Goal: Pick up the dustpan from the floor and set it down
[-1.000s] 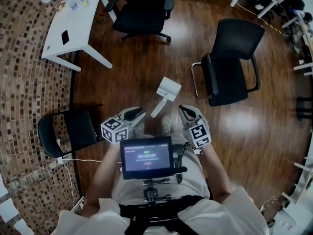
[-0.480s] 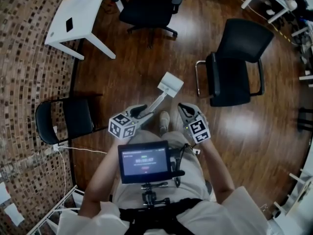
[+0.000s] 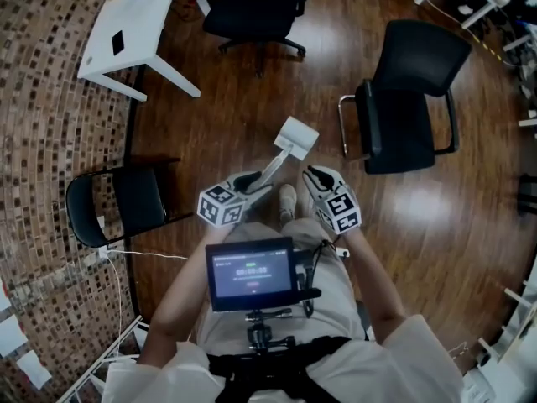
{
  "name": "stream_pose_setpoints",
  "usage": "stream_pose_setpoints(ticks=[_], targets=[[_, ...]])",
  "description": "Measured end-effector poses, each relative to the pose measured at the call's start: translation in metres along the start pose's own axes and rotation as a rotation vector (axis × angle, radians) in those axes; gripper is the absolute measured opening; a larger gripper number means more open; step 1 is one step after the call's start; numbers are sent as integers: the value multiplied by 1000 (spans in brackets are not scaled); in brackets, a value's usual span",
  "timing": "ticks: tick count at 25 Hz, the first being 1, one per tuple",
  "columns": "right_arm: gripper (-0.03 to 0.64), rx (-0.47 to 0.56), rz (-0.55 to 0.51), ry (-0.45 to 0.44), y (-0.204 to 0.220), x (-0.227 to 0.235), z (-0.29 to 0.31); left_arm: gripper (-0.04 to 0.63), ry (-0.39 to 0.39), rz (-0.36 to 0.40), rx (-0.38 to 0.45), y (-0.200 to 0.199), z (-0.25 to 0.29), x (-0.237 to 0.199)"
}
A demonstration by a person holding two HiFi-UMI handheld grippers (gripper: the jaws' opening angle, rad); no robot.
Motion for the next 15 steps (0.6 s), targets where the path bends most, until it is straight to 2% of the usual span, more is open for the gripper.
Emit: stream_pose_setpoints(ticks=[2,4,7,11,13,15], targets=[[81,1,25,11,-3,1,4,209,16,-17,25,-4,1,-3],[83,9,35,31,-7,1,10,94,49,-25,52,-9,0,-5],[92,15,46,54,-4,-3,14,1,91,-28,73,-7,-1,-6],[95,7,57,68,2,-5,22,0,83,-52,62,1,2,-15],[95,8,61,75,0,-4,27,0,70,-123,81,0,3,-24],[95,-1,69,87,0,-6,29,0,52,-229,116,1,3,-33]])
Point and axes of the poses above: the fingertips, and each gripper's own axes: z forward along the fingers, x to its right, y out of its underside, the point moved 8 cm from there along -z, backward along the fingers, and after that the axes turned 6 degrees about x, right-handed, at the moved point
